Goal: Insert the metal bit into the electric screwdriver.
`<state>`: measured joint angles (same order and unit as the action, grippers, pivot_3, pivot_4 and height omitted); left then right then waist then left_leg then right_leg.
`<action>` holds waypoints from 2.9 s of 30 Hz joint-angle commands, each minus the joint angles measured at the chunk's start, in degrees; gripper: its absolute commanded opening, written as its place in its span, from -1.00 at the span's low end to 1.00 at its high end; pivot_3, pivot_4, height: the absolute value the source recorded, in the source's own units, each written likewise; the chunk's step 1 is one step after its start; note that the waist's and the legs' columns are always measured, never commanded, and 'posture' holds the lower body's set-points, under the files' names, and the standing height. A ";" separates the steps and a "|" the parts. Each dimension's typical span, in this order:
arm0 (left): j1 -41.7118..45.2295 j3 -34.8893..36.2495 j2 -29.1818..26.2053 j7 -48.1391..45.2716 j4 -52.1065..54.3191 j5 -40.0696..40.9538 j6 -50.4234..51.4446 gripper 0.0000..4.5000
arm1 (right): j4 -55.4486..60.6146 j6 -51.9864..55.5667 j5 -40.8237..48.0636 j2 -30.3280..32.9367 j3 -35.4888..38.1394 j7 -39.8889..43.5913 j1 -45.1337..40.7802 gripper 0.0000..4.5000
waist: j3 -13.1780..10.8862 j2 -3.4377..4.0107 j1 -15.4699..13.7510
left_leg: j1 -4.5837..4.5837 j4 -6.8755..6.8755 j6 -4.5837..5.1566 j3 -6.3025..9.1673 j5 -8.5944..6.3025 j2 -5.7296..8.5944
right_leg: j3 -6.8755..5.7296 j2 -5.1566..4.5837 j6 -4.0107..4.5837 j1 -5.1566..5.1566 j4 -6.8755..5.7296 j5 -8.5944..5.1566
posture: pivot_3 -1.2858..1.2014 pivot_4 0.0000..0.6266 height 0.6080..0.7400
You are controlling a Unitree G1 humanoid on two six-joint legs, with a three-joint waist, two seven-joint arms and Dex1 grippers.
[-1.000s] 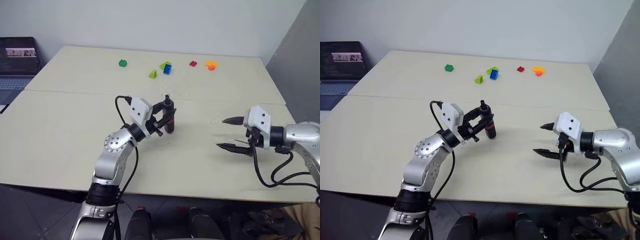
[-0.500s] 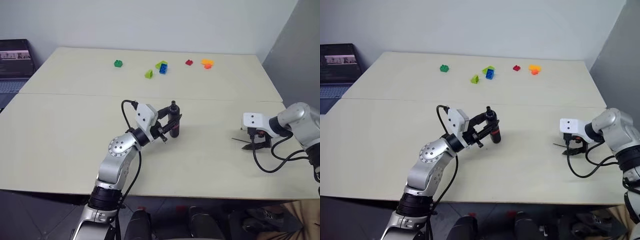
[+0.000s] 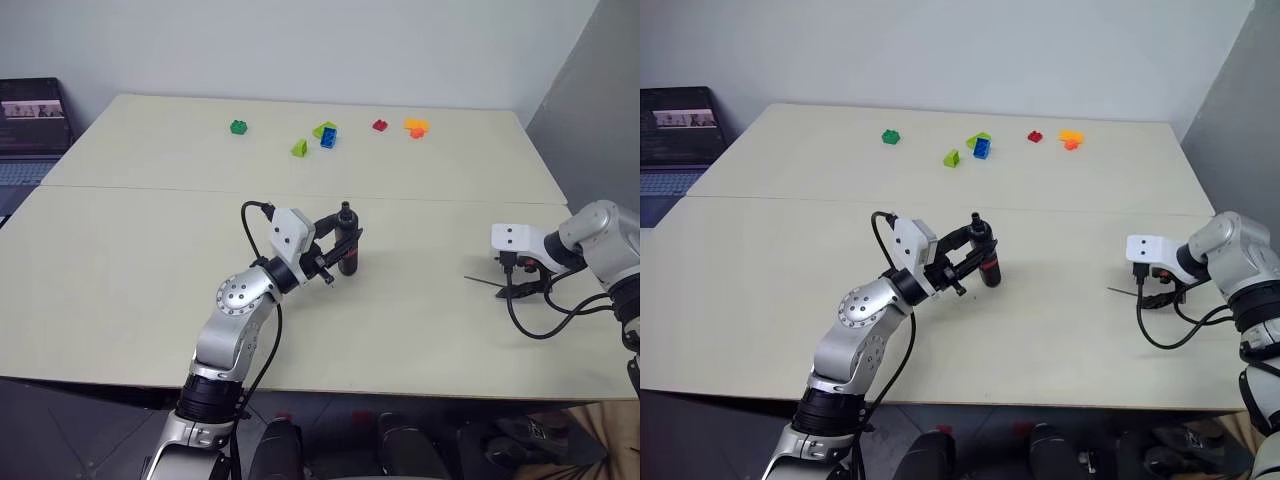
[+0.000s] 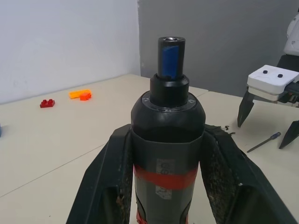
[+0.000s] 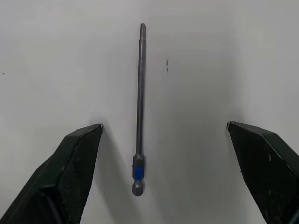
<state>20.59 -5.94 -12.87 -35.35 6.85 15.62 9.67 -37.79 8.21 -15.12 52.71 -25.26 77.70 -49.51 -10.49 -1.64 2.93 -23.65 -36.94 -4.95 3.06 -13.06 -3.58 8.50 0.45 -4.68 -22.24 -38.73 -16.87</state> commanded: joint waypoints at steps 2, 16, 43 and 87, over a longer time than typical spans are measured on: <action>1.38 0.49 0.55 0.45 2.96 0.62 -1.44 -0.27 | -2.40 0.71 -2.50 -0.10 -0.47 1.67 -0.46 0.65 | 0.00 0.00 -0.01 | 0.00 -0.01 0.00 0.00 0.00 0.00 | 0.00 0.00 0.00 0.01 0.00 0.00 | 0.03 -0.52 1.00; 1.97 1.02 0.16 0.96 3.08 0.51 -1.46 -0.27 | -6.12 0.30 -4.30 -3.01 -0.48 1.63 -2.04 -0.71 | -0.01 -0.03 0.57 | 0.81 -0.06 0.00 -0.13 0.00 0.02 | 0.19 0.00 -0.29 0.83 0.12 -0.05 | 0.03 -0.52 1.00; 5.58 3.10 4.48 12.64 -2.33 -5.62 -6.98 -0.27 | 11.19 6.00 27.31 -22.13 29.56 -11.84 -8.26 -1.00 | -0.22 0.24 2.00 | 0.53 0.25 0.01 -0.09 0.00 0.02 | 0.19 0.02 -0.12 0.48 0.20 0.14 | 0.03 -0.52 1.00; 5.90 0.07 -1.99 -5.42 2.25 5.82 7.07 -0.27 | 39.84 29.88 54.33 -26.79 30.64 -18.12 0.97 -1.00 | -0.24 0.28 1.63 | -0.18 0.16 0.01 0.15 0.00 0.00 | -0.13 0.03 -0.11 -0.12 0.06 0.14 | 0.03 -0.52 1.00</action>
<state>24.84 -6.08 -14.93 -39.48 6.81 19.54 17.11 -0.85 37.23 37.16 25.07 4.42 58.81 -48.42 -10.73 -1.36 4.56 -23.84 -36.78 -4.94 3.21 -13.06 -3.58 8.37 0.48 -4.79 -22.36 -38.66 -16.73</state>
